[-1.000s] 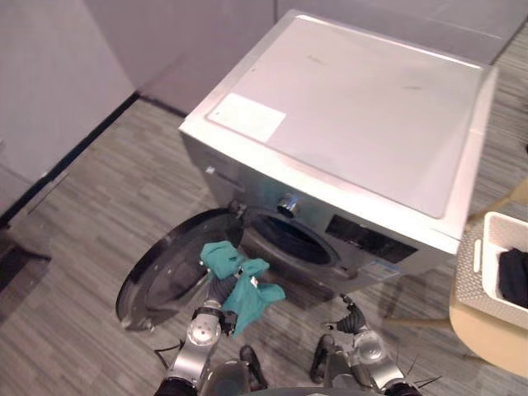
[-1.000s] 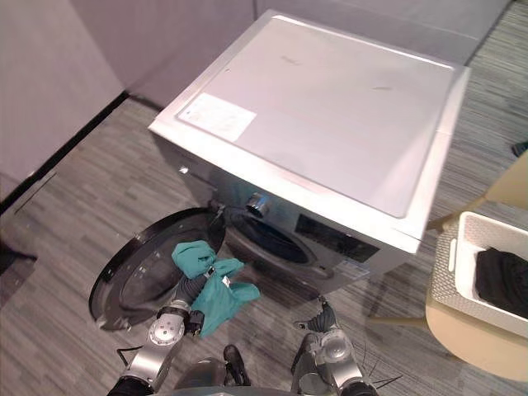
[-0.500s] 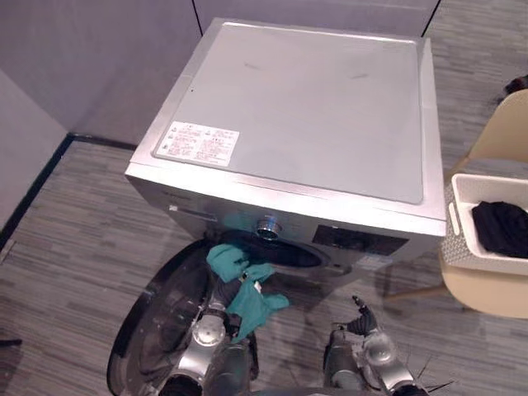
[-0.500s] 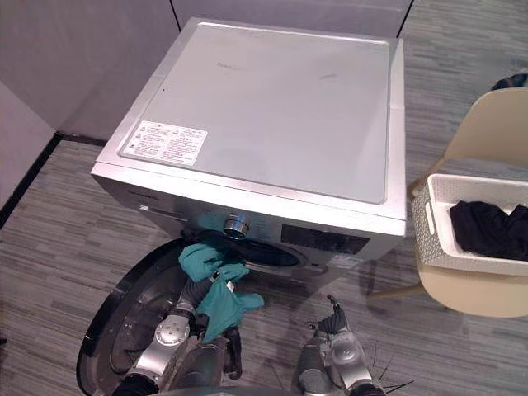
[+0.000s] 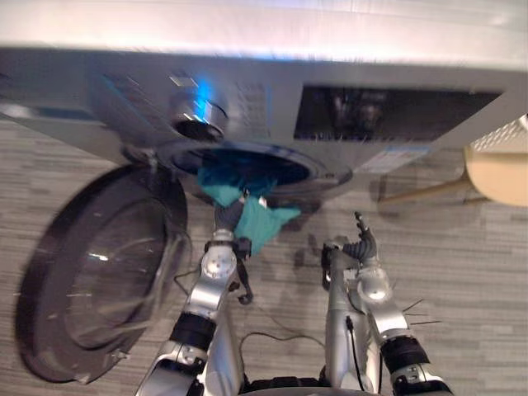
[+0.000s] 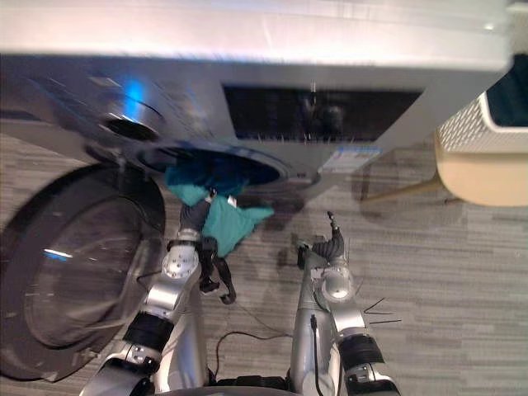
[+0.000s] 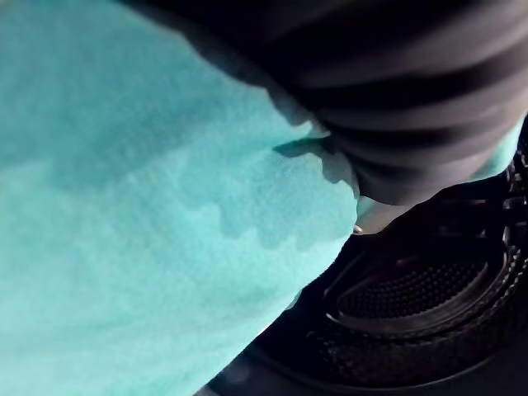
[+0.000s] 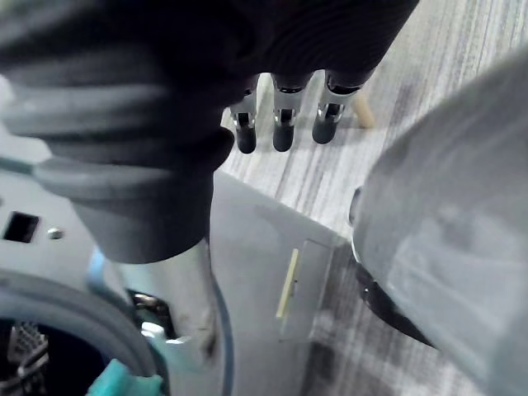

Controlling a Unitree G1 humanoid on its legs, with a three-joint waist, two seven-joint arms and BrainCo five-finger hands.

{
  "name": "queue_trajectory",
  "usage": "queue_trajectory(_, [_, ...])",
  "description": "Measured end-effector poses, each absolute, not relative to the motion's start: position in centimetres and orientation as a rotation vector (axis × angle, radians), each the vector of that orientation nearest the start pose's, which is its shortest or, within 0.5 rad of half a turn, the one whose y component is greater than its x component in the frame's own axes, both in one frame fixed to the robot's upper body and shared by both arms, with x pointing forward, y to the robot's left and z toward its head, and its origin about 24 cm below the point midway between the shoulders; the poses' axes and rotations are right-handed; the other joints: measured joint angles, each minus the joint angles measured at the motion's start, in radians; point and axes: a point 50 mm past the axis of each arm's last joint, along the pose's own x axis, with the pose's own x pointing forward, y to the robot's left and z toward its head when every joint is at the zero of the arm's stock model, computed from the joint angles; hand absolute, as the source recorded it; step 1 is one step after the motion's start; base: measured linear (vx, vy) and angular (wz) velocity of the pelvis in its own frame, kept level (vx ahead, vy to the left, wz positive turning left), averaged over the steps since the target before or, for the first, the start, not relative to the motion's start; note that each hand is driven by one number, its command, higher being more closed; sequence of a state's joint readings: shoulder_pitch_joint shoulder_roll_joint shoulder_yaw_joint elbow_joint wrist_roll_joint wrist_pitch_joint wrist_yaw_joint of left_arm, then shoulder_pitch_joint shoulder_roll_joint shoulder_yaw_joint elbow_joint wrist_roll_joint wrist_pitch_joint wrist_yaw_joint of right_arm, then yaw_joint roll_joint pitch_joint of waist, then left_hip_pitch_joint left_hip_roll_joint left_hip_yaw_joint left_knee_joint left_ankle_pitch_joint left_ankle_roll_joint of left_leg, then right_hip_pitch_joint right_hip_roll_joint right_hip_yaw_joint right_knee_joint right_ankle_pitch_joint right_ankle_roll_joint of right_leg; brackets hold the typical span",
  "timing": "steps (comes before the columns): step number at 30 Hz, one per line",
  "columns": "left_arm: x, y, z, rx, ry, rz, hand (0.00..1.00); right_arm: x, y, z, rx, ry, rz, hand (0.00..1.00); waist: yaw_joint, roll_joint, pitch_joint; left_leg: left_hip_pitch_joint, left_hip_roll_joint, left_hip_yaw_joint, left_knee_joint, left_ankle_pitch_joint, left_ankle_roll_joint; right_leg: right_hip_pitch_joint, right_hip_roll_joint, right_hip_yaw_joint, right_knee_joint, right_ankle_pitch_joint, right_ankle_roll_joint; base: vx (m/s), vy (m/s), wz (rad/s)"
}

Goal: Pick up the laundry basket with both hands and put the clothes into the washing machine.

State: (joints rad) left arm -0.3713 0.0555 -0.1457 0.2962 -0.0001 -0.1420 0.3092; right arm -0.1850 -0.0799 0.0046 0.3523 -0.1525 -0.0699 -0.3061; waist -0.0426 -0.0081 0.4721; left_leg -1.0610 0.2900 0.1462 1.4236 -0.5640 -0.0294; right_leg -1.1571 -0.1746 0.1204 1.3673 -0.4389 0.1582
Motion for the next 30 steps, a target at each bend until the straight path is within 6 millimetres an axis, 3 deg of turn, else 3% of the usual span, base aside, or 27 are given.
queue_trajectory(4, [32.9, 10.9, 14.1, 0.032, -0.398, 0.090, 1.00, 29.2, -17.5, 5.2, -0.189, -0.082, -0.297, 0.00, 0.001, -0.008, 0.004, -0.148, 0.025, -0.023, 0.130, -0.022, -0.010, -0.167, 0.026, 0.027, 0.145, -0.027, -0.009, -0.11, -0.125, -0.06])
queue_trajectory(7, [33.7, 11.5, 17.6, 0.049, -0.509, 0.112, 1.00, 29.1, -18.4, 5.9, -0.181, -0.116, -0.327, 0.00, -0.007, -0.008, 0.004, -0.221, 0.031, -0.052, 0.189, -0.024, -0.014, -0.234, 0.036, 0.026, 0.206, -0.036, -0.016, -0.06, -0.084, 0.00])
queue_trajectory(12, [34.6, 13.3, 27.6, 0.192, -0.806, 0.167, 1.00, 28.9, -19.0, 7.7, -0.100, -0.220, -0.350, 0.00, -0.032, -0.013, 0.005, -0.347, 0.040, -0.098, 0.283, -0.025, -0.015, -0.344, 0.051, 0.022, 0.300, -0.043, -0.021, -0.04, -0.063, 0.02])
queue_trajectory(13, [34.2, 13.3, 30.6, 0.219, -0.896, 0.184, 1.00, 28.9, -19.1, 8.1, -0.089, -0.244, -0.352, 0.00, -0.036, -0.016, 0.004, -0.368, 0.039, -0.108, 0.299, -0.025, -0.015, -0.362, 0.051, 0.019, 0.315, -0.044, -0.024, -0.02, -0.045, 0.06])
queue_trajectory(14, [33.9, 13.1, 32.1, 0.237, -0.943, 0.193, 1.00, 28.8, -19.1, 8.2, -0.086, -0.252, -0.351, 0.00, -0.039, -0.018, 0.003, -0.375, 0.039, -0.111, 0.304, -0.025, -0.015, -0.369, 0.051, 0.019, 0.321, -0.045, -0.025, -0.01, -0.042, 0.06])
queue_trajectory(16, [33.1, 12.2, 36.9, 0.315, -1.078, 0.211, 1.00, 28.8, -19.2, 8.3, -0.079, -0.263, -0.344, 0.00, -0.041, -0.029, 0.004, -0.394, 0.037, -0.120, 0.308, -0.022, -0.018, -0.380, 0.049, 0.012, 0.328, -0.045, -0.026, 0.00, -0.040, 0.05])
queue_trajectory(19, [32.7, 11.5, 39.9, 0.410, -1.150, 0.242, 1.00, 28.9, -19.0, 8.2, -0.047, -0.266, -0.338, 0.00, -0.054, -0.040, 0.006, -0.410, 0.033, -0.130, 0.308, -0.022, -0.019, -0.385, 0.044, 0.000, 0.325, -0.046, -0.029, 0.02, -0.013, 0.04])
queue_trajectory(22, [33.6, 10.9, 40.2, 0.508, -1.135, 0.240, 1.00, 29.0, -19.3, 7.7, -0.016, -0.247, -0.332, 0.00, -0.052, -0.056, 0.004, -0.424, 0.021, -0.142, 0.304, -0.017, -0.023, -0.385, 0.031, -0.014, 0.321, -0.049, -0.036, 0.03, -0.006, 0.09])
queue_trajectory(26, [34.9, 12.4, 41.7, 0.617, -1.047, 0.299, 1.00, 29.3, -19.0, 7.5, 0.022, -0.240, -0.308, 0.00, -0.056, -0.068, 0.007, -0.433, 0.020, -0.143, 0.296, -0.017, -0.023, -0.386, 0.028, -0.024, 0.310, -0.051, -0.037, 0.01, -0.003, 0.00])
queue_trajectory(27, [35.1, 12.6, 41.7, 0.662, -1.031, 0.302, 0.00, 29.3, -19.1, 7.5, 0.021, -0.240, -0.307, 0.00, -0.056, -0.068, 0.007, -0.434, 0.017, -0.143, 0.289, -0.017, -0.023, -0.385, 0.023, -0.027, 0.305, -0.051, -0.038, 0.03, -0.002, 0.05])
queue_trajectory(30, [36.9, 13.3, 40.2, 0.808, -0.907, 0.289, 0.00, 29.3, -19.3, 7.4, 0.026, -0.235, -0.302, 0.00, -0.055, -0.069, 0.007, -0.437, 0.007, -0.149, 0.286, -0.016, -0.025, -0.384, 0.014, -0.033, 0.306, -0.052, -0.039, 0.04, -0.005, 0.07])
